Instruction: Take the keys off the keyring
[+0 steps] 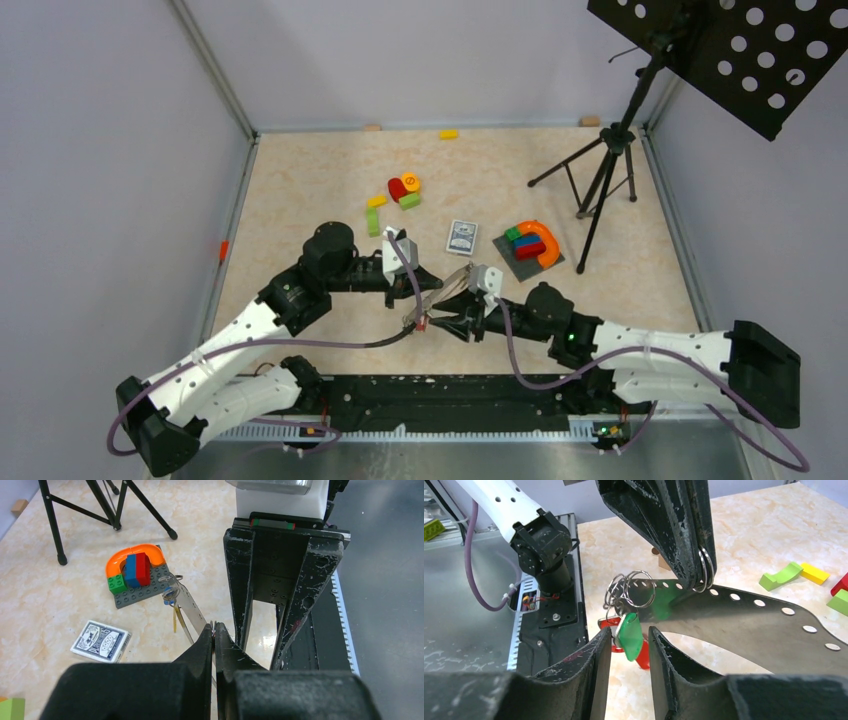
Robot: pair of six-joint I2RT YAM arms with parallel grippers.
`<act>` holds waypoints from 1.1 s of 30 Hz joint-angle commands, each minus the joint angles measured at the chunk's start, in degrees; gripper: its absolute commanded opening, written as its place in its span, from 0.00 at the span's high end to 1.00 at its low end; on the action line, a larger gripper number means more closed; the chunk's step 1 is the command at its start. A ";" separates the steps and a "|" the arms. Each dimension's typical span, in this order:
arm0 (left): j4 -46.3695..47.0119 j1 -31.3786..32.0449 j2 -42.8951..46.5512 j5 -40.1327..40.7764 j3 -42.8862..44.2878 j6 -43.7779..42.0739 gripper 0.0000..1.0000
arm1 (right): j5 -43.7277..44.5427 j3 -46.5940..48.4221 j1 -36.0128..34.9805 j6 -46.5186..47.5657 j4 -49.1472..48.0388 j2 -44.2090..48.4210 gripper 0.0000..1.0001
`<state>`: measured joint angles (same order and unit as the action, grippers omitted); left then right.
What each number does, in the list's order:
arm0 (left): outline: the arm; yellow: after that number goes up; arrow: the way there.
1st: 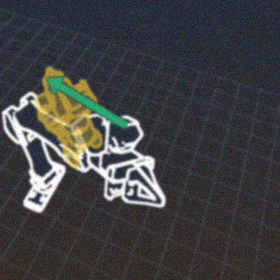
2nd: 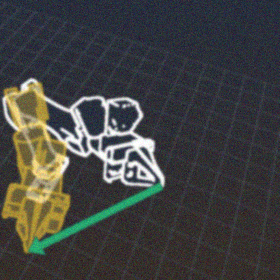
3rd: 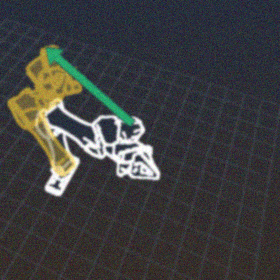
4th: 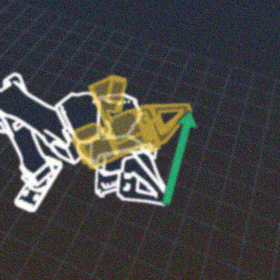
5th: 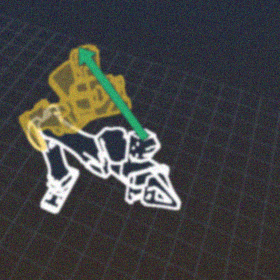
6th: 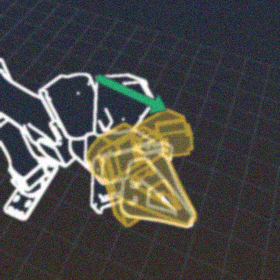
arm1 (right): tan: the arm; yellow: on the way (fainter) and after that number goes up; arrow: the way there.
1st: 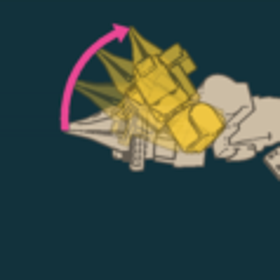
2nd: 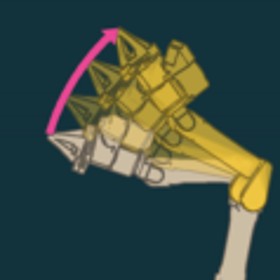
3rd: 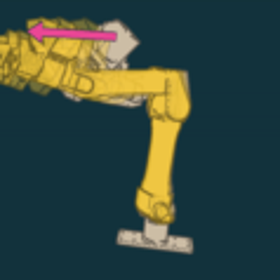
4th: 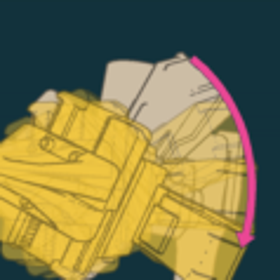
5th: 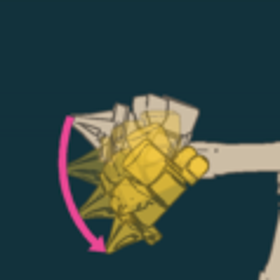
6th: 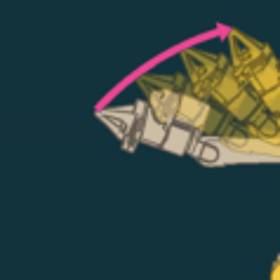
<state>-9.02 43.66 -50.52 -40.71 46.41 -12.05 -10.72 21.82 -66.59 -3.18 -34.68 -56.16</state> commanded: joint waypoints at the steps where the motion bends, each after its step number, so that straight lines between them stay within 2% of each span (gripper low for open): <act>1: 4.71 0.20 0.03 -1.29 1.40 0.63 1.00 | -0.75 -0.04 -0.39 -0.55 -3.71 2.23 0.70; 6: 4.87 0.22 -0.13 -1.45 1.57 0.96 1.00 | -0.27 -0.31 -0.39 -0.81 -4.58 2.42 0.79; 9: 4.98 0.20 -0.19 -1.50 1.49 1.00 1.00 | -0.14 -0.37 -0.39 -0.87 -4.53 2.15 0.81; 25: 5.02 0.21 -0.52 -1.65 1.93 1.33 1.00 | -1.33 -0.29 -0.39 -2.00 -4.84 0.12 0.64; 33: 4.95 0.20 -0.54 -1.58 2.05 1.37 1.00 | -1.42 -0.12 -0.39 -1.86 -4.66 -1.48 0.69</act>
<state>-8.93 43.66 -51.27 -41.15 46.41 -11.38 -11.33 21.74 -66.61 -4.69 -36.86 -56.90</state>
